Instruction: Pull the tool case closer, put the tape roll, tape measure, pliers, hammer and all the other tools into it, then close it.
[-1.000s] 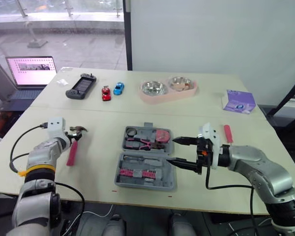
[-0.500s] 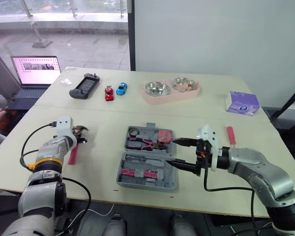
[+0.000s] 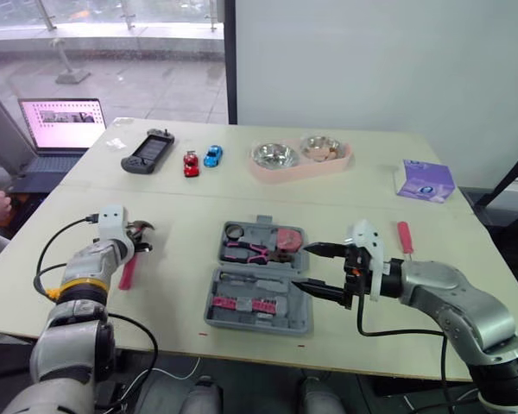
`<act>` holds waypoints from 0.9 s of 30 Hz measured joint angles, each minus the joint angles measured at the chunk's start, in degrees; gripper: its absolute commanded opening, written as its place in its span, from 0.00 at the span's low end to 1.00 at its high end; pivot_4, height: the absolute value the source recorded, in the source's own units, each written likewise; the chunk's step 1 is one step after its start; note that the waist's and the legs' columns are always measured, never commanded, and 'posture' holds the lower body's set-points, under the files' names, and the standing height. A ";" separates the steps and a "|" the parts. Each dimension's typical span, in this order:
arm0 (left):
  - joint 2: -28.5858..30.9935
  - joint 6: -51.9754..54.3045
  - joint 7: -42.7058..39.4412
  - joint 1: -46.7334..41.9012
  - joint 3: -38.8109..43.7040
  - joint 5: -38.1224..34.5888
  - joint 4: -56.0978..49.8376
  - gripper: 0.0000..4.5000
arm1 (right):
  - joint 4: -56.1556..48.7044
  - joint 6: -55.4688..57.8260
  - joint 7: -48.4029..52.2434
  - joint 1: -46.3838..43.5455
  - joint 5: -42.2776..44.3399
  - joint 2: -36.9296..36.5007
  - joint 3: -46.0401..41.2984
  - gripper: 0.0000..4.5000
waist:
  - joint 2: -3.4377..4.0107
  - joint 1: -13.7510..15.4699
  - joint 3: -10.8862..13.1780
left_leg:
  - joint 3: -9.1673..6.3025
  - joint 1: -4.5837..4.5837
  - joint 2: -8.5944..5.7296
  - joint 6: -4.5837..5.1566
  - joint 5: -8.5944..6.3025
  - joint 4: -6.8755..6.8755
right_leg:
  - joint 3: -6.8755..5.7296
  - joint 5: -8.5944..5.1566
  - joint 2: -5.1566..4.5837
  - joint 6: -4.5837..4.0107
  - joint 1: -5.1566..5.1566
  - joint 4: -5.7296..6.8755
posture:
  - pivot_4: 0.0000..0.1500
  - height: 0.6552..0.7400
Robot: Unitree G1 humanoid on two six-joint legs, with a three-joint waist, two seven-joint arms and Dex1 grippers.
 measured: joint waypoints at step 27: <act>1.00 10.26 -41.88 -13.47 -41.24 1.79 -37.55 0.01 | -0.35 -2.45 -1.95 12.61 -3.44 -3.83 -10.07 1.00 | 0.14 0.29 0.24 | 0.02 -0.19 -0.03 0.03 0.03 0.23 | 0.03 -0.21 -0.01 -0.05 -0.13 -0.01 | 1.00 1.00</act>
